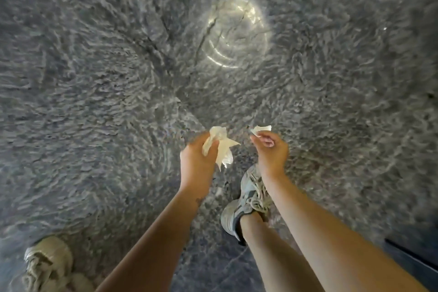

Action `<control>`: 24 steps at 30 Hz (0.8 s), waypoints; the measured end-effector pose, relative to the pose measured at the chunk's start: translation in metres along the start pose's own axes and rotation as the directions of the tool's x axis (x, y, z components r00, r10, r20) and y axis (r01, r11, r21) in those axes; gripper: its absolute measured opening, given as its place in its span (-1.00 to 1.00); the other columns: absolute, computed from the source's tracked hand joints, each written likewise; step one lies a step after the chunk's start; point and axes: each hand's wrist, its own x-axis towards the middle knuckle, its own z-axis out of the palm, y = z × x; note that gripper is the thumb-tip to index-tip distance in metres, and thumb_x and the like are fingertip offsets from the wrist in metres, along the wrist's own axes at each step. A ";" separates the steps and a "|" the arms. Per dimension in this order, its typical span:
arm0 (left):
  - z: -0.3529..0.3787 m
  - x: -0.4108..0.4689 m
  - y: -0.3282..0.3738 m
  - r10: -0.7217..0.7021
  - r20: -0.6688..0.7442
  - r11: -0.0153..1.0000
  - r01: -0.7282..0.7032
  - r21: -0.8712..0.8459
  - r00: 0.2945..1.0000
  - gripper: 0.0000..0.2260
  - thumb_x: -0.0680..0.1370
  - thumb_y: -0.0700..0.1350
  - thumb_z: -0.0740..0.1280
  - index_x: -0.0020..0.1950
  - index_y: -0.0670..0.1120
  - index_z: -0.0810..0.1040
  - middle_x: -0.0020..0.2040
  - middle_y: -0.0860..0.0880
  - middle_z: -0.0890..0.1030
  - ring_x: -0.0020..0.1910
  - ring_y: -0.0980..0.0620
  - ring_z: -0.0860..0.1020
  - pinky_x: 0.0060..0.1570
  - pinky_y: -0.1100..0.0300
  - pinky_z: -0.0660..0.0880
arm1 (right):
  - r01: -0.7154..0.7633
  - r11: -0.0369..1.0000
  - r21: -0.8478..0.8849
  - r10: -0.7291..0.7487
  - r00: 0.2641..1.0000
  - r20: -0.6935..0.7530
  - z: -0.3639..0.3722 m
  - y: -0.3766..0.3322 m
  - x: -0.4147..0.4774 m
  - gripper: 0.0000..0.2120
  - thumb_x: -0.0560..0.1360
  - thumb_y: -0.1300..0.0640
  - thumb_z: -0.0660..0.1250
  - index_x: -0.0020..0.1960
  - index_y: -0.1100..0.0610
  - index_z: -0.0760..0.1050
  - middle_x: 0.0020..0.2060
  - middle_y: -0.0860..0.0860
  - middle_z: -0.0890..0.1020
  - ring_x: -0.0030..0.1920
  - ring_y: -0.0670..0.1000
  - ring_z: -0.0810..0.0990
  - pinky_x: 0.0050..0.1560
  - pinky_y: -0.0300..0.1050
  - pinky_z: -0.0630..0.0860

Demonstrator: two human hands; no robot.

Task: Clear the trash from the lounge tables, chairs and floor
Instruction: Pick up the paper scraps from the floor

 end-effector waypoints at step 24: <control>0.107 0.058 -0.041 -0.125 -0.084 0.992 0.123 -0.029 0.989 -0.88 0.58 -0.12 0.27 -0.02 -0.04 0.61 -0.35 0.11 0.53 -0.38 0.16 0.44 -0.35 0.20 0.39 | -0.098 0.943 -0.319 0.052 0.987 -0.150 -0.005 0.078 0.112 -0.85 0.43 0.24 0.39 -0.20 0.06 0.44 -0.28 -0.04 0.53 -0.14 0.04 0.53 0.22 0.10 0.40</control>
